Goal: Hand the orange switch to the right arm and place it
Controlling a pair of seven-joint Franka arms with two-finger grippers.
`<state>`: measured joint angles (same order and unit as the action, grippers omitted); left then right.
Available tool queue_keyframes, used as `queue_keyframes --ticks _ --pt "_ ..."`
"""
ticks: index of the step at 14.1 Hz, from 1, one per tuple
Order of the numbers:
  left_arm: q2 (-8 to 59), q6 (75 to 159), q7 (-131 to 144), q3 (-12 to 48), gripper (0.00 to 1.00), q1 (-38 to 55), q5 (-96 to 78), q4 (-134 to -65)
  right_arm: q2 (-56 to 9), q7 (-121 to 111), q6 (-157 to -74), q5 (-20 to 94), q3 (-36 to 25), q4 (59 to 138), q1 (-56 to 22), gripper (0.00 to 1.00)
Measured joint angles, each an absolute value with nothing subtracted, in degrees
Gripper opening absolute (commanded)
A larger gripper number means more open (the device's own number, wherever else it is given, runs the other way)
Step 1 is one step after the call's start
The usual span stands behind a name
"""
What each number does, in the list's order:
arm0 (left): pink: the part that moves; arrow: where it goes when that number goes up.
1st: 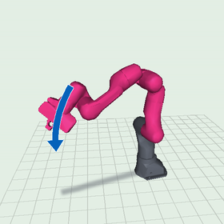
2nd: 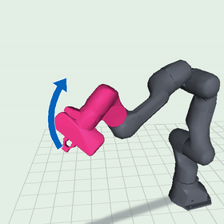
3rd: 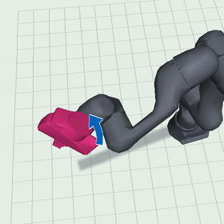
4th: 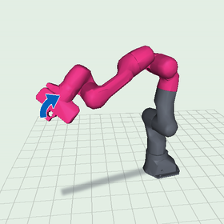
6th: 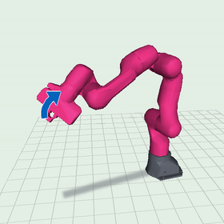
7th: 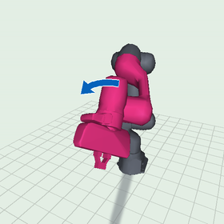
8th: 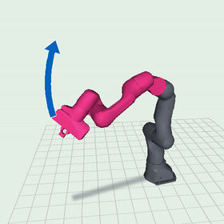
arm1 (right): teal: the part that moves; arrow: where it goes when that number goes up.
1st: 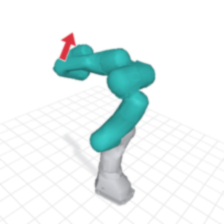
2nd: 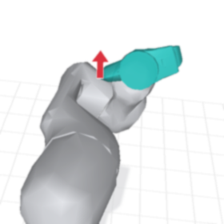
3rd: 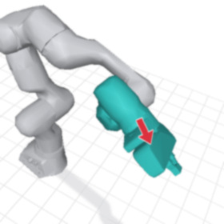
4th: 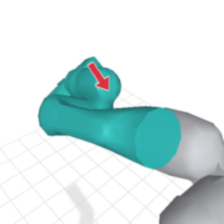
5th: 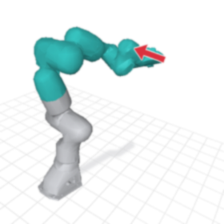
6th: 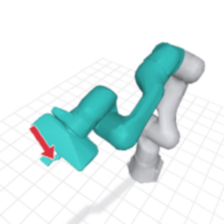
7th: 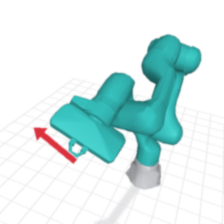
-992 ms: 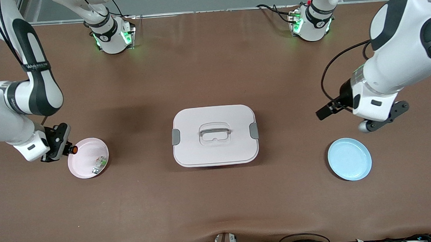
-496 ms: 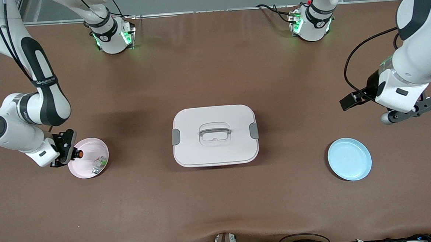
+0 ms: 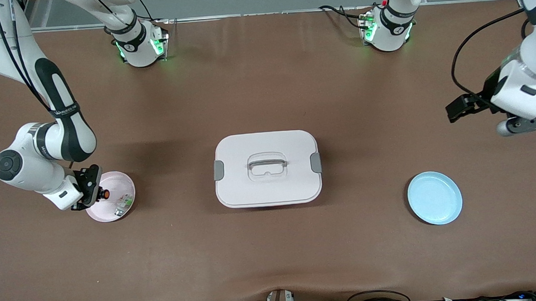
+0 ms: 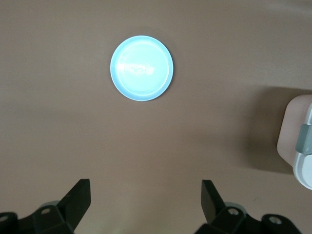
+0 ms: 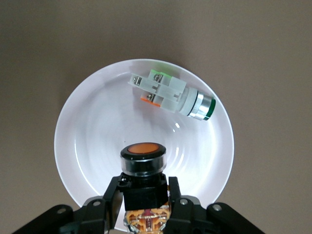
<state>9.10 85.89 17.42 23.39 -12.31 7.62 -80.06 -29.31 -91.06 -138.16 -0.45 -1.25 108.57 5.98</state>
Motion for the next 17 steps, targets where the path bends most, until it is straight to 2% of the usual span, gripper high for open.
queue_keyframes --ticks 5,10,12,14,17 --pt "7.16 85.96 14.27 22.76 1.00 -11.73 7.62 -80.59 -31.37 -91.06 -142.39 -0.43 -1.24 108.29 6.15 0.05" --pt "1.73 88.20 8.80 10.38 1.00 -2.84 4.01 -86.78 -33.37 -91.05 -146.37 -0.38 -0.94 108.29 6.14 0.07" --pt "-0.03 88.79 8.35 8.16 1.00 -1.04 3.61 -88.54 -33.85 -91.05 -147.35 -0.38 -0.93 108.36 6.14 0.09" --pt "-1.15 89.08 8.35 8.07 1.00 -0.66 3.59 -89.25 -33.95 -91.05 -147.57 -0.38 -0.87 108.37 6.14 0.20" --pt "-1.69 89.41 9.00 8.22 1.00 0.11 3.58 -89.33 -33.96 -91.04 -147.60 -0.37 -0.87 108.39 6.14 0.59"
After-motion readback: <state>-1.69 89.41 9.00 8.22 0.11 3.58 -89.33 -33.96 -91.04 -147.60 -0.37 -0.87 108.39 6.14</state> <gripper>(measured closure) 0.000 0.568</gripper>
